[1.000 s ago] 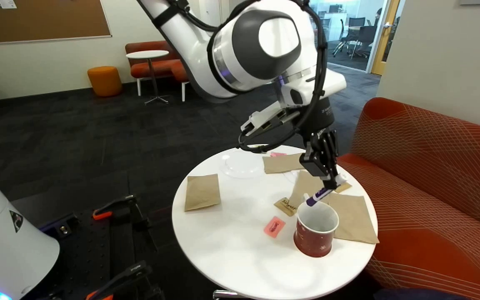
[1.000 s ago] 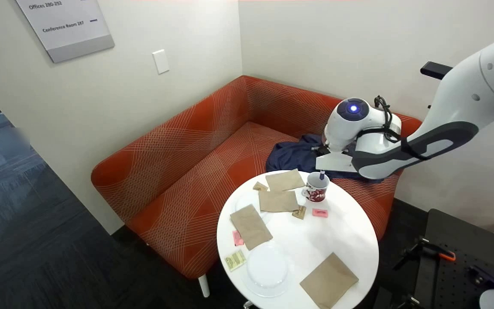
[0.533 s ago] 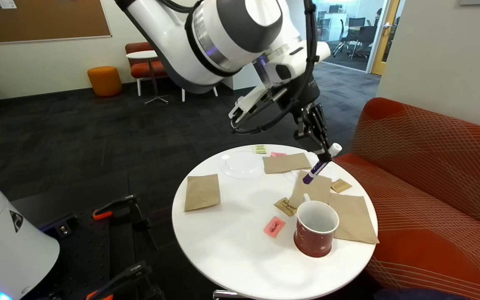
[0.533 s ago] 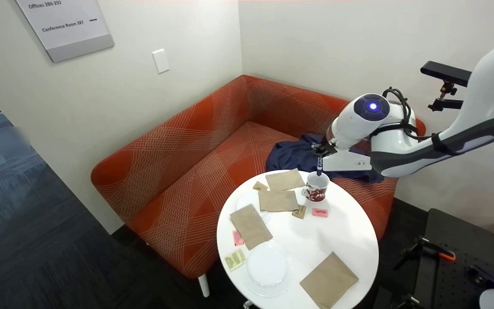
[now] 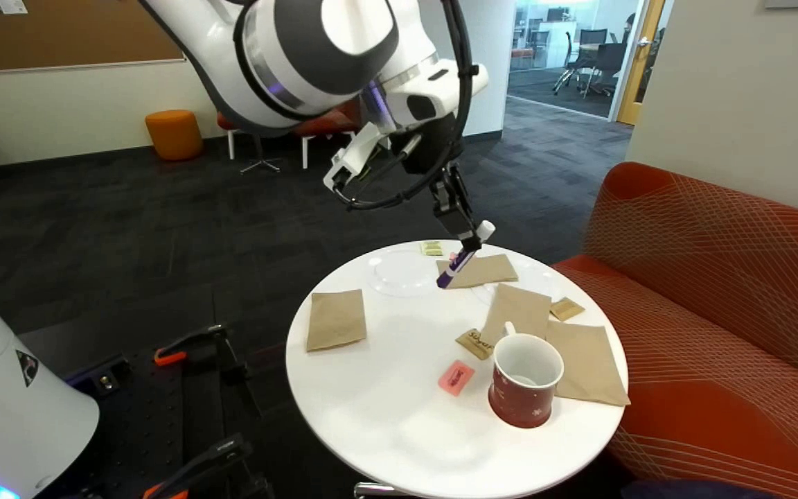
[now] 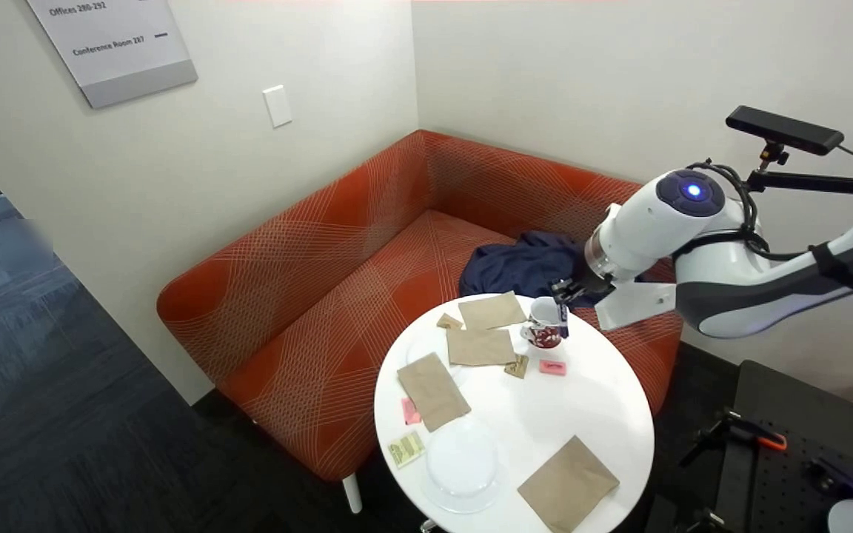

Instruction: Pick the marker from the cup and put it on the table

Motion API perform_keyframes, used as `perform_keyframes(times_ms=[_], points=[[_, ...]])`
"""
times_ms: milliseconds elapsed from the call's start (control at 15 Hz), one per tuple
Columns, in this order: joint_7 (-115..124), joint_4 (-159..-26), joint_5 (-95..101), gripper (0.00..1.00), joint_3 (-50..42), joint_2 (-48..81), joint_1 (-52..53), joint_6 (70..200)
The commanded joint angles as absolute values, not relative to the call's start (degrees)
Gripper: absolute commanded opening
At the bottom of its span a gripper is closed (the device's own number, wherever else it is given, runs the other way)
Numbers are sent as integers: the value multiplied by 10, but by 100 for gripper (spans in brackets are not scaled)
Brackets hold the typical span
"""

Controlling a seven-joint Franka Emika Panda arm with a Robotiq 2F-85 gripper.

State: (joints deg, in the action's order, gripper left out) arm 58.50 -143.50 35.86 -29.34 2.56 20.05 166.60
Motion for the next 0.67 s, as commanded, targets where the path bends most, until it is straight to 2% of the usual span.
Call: perform_keyframes(times_ms=[0,133,200,600], points=[[440,-1496,264,5,-275,-36,202,1656],[362,-1507,202,5,-271,-49,211,1635],[318,-1507,164,5,-176,-51,122,1621],[157,-1467,27,5,-75,-23,50,1538]])
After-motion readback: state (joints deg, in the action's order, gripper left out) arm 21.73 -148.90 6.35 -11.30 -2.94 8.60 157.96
